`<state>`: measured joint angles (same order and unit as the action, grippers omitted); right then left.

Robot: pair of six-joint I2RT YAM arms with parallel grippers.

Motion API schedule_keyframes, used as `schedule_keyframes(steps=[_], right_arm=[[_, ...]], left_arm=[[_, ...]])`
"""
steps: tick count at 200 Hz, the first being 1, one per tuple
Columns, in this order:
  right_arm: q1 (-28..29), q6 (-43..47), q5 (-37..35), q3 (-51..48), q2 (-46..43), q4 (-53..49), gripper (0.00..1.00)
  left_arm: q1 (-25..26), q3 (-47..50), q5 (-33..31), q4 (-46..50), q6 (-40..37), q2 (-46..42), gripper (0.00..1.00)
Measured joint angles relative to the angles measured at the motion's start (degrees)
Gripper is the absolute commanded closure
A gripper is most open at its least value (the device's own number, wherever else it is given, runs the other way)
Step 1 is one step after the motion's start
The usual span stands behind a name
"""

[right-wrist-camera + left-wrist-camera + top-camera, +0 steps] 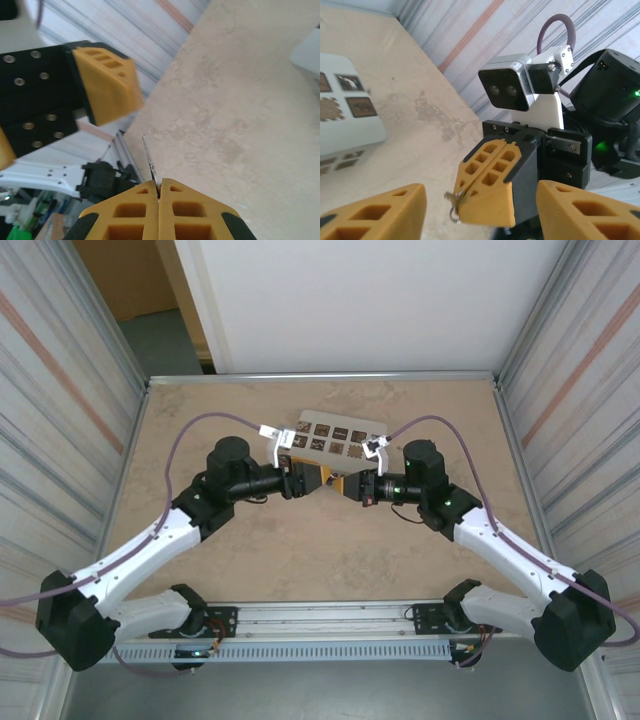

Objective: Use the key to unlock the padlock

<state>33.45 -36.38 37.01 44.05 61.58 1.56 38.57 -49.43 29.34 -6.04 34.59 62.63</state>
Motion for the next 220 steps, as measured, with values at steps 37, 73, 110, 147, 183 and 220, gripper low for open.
schedule_keyframes(steps=[37, 73, 110, 147, 183, 220], right_arm=[[-3.96, 3.67, -1.53, 0.33, 2.36, -2.75, 1.0], [-8.33, 5.4, -1.03, 0.46, 9.79, -2.12, 1.0], [-13.4, 4.85, 0.68, 0.76, 18.88, 2.34, 1.0], [-15.82, 3.98, 1.86, 4.76, 26.16, 4.68, 1.0], [-17.07, 3.87, 2.51, 8.57, 31.71, 6.12, 1.0], [-17.53, 3.89, 2.93, 10.91, 36.26, 6.1, 1.0]], left_arm=[[-0.11, 1.18, -8.07, 5.25, -2.93, -3.61, 0.19], [-0.28, 6.75, -16.48, 7.56, -4.22, -3.93, 0.09], [-0.37, 11.19, -20.06, 7.82, -4.17, 0.13, 0.08], [-0.66, 11.41, -20.22, 5.81, -4.2, 6.4, 0.08], [-0.74, 10.99, -20.24, 4.13, -4.22, 11.78, 0.08], [-0.74, 8.39, -19.98, 1.75, -4.22, 17.42, 0.08]])
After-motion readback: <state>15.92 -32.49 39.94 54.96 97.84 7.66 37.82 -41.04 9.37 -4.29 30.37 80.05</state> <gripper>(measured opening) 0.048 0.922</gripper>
